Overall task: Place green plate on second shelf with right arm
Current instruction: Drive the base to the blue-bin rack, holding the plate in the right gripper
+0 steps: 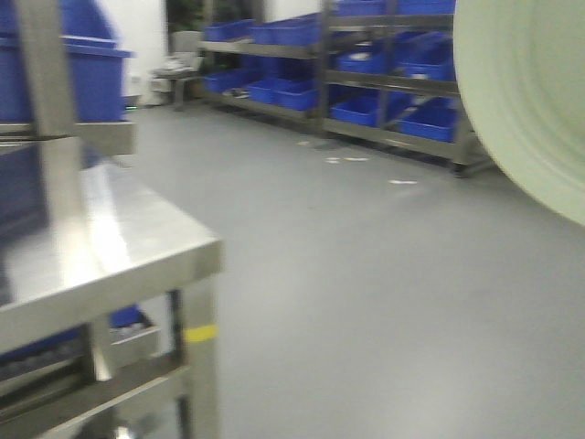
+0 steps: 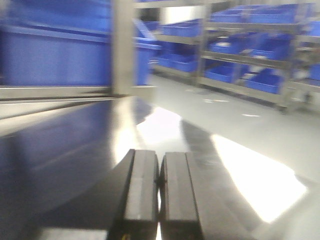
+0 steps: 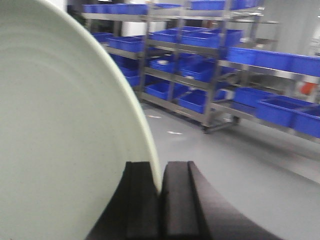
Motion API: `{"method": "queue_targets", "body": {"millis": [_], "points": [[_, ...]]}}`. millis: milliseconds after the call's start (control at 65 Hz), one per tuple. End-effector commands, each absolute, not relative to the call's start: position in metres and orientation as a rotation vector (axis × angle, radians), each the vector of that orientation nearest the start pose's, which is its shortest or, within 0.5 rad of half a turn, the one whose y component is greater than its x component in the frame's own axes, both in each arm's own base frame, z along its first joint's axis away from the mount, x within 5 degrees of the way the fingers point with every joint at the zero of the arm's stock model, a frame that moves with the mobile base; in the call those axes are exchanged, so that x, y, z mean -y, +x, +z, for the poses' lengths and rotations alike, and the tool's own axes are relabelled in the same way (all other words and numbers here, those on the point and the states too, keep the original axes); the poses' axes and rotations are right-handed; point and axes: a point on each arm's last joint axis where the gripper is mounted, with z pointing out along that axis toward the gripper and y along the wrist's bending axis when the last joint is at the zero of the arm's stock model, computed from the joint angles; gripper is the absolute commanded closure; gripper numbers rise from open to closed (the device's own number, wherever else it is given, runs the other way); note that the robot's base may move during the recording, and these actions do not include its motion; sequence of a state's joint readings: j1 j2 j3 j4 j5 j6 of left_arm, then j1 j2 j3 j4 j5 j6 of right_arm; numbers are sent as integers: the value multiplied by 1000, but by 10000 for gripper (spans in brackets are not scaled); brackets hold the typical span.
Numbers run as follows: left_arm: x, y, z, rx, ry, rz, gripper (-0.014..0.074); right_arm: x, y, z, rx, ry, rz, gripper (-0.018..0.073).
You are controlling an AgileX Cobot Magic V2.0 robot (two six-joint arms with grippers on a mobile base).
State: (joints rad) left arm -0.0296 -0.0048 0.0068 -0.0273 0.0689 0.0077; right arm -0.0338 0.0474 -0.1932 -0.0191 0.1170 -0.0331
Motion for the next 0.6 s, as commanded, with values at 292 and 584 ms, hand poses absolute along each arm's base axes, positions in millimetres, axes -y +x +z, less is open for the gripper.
{"method": "queue_targets", "body": {"millis": [292, 584], "points": [[2, 56, 199, -1495, 1, -59, 466, 2, 45, 285, -1314, 4, -63, 503], [2, 56, 199, -1495, 1, -59, 466, 2, 45, 285, -1314, 4, -63, 503]]}}
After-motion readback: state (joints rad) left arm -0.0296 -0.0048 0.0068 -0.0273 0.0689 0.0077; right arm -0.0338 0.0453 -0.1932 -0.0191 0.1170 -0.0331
